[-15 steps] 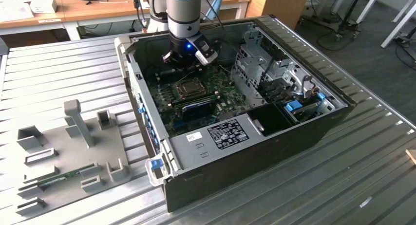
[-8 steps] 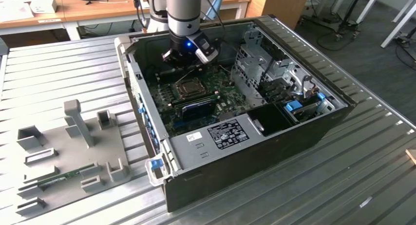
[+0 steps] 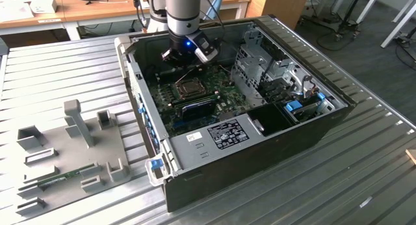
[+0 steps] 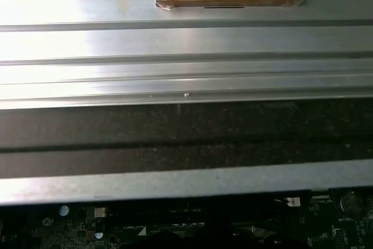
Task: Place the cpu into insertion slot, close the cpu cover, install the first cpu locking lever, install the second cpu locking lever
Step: 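Install the first cpu locking lever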
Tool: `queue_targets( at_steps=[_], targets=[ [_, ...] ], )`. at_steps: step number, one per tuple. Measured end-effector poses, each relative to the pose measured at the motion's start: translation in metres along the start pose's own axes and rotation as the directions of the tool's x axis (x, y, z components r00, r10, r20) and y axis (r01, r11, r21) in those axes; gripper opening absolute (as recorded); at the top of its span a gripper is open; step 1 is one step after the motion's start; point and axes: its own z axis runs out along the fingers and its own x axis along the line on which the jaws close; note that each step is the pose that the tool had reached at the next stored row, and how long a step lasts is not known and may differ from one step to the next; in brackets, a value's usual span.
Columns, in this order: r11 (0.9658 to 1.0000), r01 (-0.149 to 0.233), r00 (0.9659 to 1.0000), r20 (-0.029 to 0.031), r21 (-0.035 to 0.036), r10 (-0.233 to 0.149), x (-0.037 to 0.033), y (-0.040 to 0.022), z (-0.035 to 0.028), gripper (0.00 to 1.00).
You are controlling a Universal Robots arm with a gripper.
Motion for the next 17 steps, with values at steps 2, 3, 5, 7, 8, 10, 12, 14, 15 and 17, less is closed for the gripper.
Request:
queue_targets(
  at_steps=[2, 3, 5, 7, 8, 10, 12, 14, 15, 17],
  targets=[
    [1.0, 0.0, 1.0, 0.0015, -0.0002, 0.0, 0.0029, -0.0001, -0.0003, 0.1],
    [1.0, 0.0, 1.0, 0.0023, -0.0002, 0.0, 0.0044, -0.0002, -0.0005, 0.1],
    [1.0, 0.001, 1.0, 0.0037, -0.0004, -0.001, 0.0065, -0.0003, -0.0007, 0.1],
    [1.0, 0.001, 1.0, 0.004, -0.0005, -0.001, 0.0068, -0.0002, -0.0007, 0.1],
    [1.0, 0.001, 1.0, 0.004, -0.0005, -0.001, 0.0068, -0.0003, -0.0008, 0.1],
    [1.0, 0.001, 1.0, 0.004, -0.0002, -0.001, 0.0068, -0.0002, -0.0011, 0.1],
    [1.0, 0.001, 1.0, 0.0039, 0.0002, -0.001, 0.0067, 0.0, -0.0027, 0.1],
    [1.0, 0.001, 1.0, 0.004, 0.0001, -0.001, 0.0064, 0.0005, -0.0047, 0.1],
    [1.0, 0.001, 1.0, 0.004, 0.0002, -0.001, 0.0063, 0.0006, -0.0054, 0.1],
    [1.0, 0.001, 1.0, 0.0041, 0.0002, -0.001, 0.0063, 0.0007, -0.0056, 0.1]
  ],
)
